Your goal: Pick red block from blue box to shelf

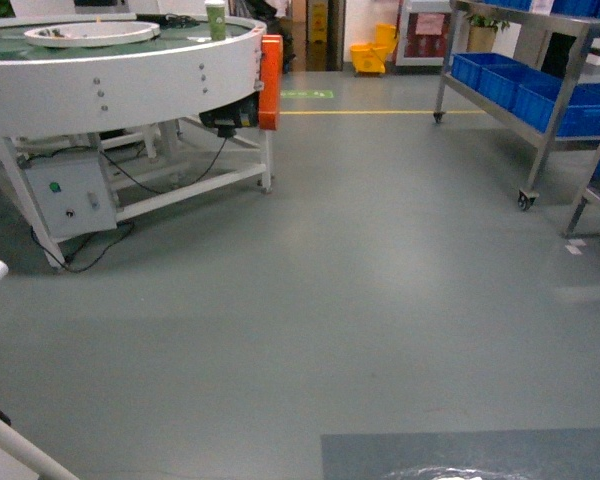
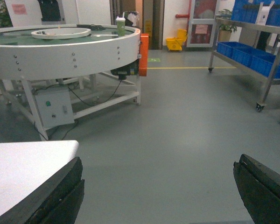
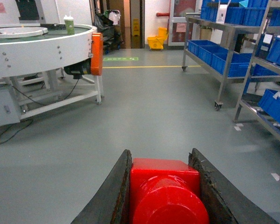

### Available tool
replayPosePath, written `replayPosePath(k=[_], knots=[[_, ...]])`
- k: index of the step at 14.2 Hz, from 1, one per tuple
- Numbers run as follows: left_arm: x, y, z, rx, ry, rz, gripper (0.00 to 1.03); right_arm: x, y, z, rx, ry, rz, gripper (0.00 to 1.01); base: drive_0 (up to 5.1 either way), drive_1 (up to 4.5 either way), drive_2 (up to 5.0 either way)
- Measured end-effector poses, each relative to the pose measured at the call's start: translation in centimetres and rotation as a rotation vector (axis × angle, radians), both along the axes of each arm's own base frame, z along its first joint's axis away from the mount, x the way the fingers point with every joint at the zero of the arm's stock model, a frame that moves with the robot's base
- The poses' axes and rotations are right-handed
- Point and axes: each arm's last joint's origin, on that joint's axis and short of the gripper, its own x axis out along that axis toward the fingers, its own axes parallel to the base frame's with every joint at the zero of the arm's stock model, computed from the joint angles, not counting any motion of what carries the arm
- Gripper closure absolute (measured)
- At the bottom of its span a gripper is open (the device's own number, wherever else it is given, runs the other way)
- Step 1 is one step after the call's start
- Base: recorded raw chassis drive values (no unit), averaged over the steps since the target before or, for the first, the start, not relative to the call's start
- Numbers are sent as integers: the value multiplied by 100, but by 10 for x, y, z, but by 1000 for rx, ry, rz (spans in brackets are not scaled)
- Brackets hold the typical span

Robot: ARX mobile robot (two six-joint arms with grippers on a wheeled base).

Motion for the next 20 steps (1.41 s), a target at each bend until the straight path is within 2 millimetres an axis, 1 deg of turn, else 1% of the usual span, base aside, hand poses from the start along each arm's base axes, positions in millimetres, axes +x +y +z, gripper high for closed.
replayPosePath(k=[20], knots=[[0,0,0,0,0,0,5,0,0,0,0,-1,0,72,-5,400,-410]])
